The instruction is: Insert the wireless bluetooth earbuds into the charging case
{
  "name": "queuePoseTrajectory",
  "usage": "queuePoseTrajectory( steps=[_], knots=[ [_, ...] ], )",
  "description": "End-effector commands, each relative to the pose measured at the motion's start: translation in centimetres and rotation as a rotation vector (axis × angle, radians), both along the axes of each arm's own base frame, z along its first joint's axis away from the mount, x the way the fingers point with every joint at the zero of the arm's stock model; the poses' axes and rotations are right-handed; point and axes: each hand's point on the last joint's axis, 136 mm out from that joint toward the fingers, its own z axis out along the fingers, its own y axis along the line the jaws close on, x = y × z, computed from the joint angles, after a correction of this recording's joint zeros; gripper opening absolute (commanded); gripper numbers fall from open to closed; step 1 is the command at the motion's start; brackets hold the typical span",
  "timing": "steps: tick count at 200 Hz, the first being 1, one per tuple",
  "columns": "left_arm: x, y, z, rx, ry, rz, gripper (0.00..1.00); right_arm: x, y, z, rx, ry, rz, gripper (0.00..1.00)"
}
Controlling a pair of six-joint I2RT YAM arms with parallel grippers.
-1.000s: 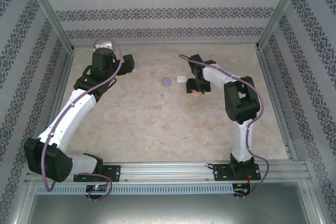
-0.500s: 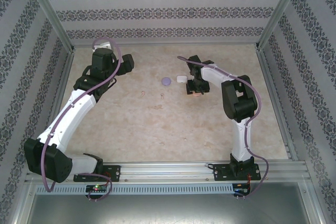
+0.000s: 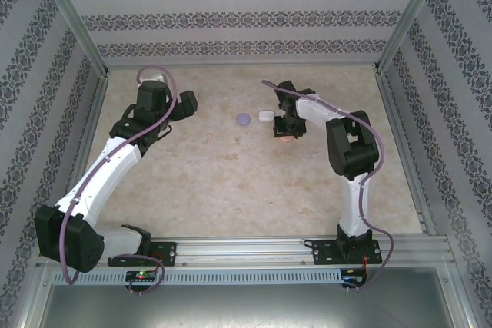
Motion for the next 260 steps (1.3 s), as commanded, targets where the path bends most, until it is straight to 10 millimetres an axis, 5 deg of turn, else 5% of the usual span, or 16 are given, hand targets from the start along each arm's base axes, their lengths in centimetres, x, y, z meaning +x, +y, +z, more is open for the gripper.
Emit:
queuePoseTrajectory(
  steps=[1,30,73,107,166,260],
  knots=[
    [0.1,-1.4,0.0,-0.068,-0.045,-0.068,0.97,-1.1,2.0,2.2,0.163,-0.015,-0.105,0.33],
    [-0.1,-3.6,-1.7,-0.13,-0.082,-0.183,0.97,-1.2,4.3,6.1,0.342,-0.095,-0.236,0.34],
    [-2.0,-8.7,-1.3,-0.294,-0.252,-0.492,0.99,-0.1,6.6,13.1,0.559,-0.243,-0.451,0.35],
    [-3.1,-10.7,-1.3,-0.36,-0.276,-0.604,0.99,0.4,7.9,16.9,0.711,-0.298,-0.618,0.35],
    [-3.5,-13.7,-0.5,-0.429,-0.315,-0.705,0.96,-0.8,10.9,19.8,0.861,-0.318,-0.832,0.33],
    [-2.6,-17.2,-0.4,-0.427,-0.331,-0.8,0.74,-2.2,14.1,22.6,0.955,-0.303,-0.818,0.33]
  ],
)
